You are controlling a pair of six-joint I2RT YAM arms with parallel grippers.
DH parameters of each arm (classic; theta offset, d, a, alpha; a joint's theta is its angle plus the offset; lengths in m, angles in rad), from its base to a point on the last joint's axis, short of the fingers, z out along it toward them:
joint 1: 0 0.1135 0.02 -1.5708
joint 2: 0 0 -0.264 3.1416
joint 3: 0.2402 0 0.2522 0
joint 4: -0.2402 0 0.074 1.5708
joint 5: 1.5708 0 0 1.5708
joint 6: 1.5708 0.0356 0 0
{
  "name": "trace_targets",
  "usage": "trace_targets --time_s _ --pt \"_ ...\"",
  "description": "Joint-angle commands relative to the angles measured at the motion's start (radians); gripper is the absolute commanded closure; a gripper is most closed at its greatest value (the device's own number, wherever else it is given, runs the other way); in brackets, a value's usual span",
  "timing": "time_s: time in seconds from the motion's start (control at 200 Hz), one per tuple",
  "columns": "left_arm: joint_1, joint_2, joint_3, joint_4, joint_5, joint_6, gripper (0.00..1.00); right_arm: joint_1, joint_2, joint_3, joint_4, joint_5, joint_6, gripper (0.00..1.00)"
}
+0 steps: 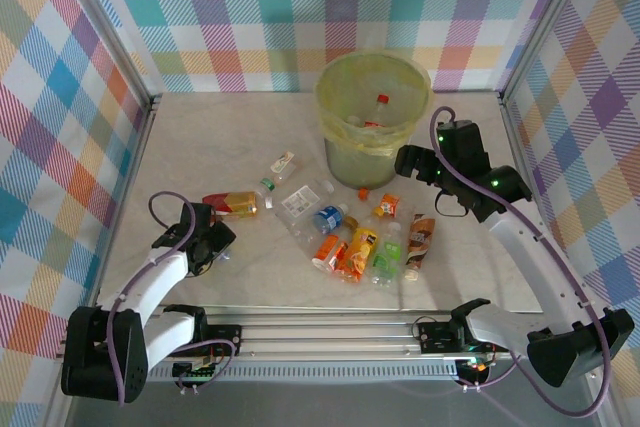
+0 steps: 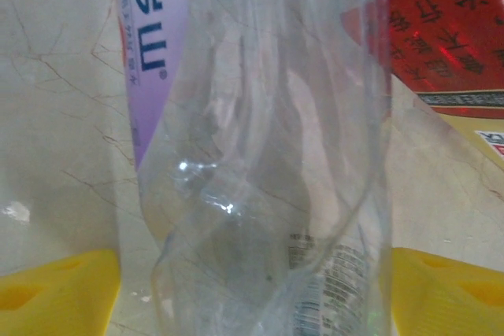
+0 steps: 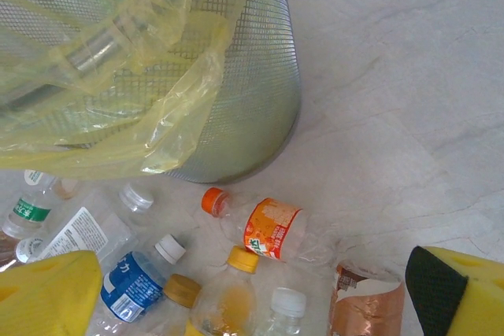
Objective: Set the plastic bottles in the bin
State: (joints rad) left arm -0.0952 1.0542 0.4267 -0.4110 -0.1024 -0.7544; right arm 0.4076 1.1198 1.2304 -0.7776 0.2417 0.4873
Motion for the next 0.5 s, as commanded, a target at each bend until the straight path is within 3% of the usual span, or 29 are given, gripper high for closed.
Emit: trace_targets --time_s 0.0,0.195,0.495 --pt "0.012 0.016 -0.014 0.021 -0.019 -0.015 0.24 0.004 -0.018 -0.014 0.027 -0.016 0.016 0.0" --pt "0.014 0.011 -0.014 0.02 -0.02 -0.027 0.46 0.005 -0.012 -0.015 0.031 -0.038 0.022 0.0" --pt "0.014 -0.155 0.015 -0.109 -0.07 -0.033 0.58 0.004 -0.018 -0.016 0.061 -0.101 0.019 0.0"
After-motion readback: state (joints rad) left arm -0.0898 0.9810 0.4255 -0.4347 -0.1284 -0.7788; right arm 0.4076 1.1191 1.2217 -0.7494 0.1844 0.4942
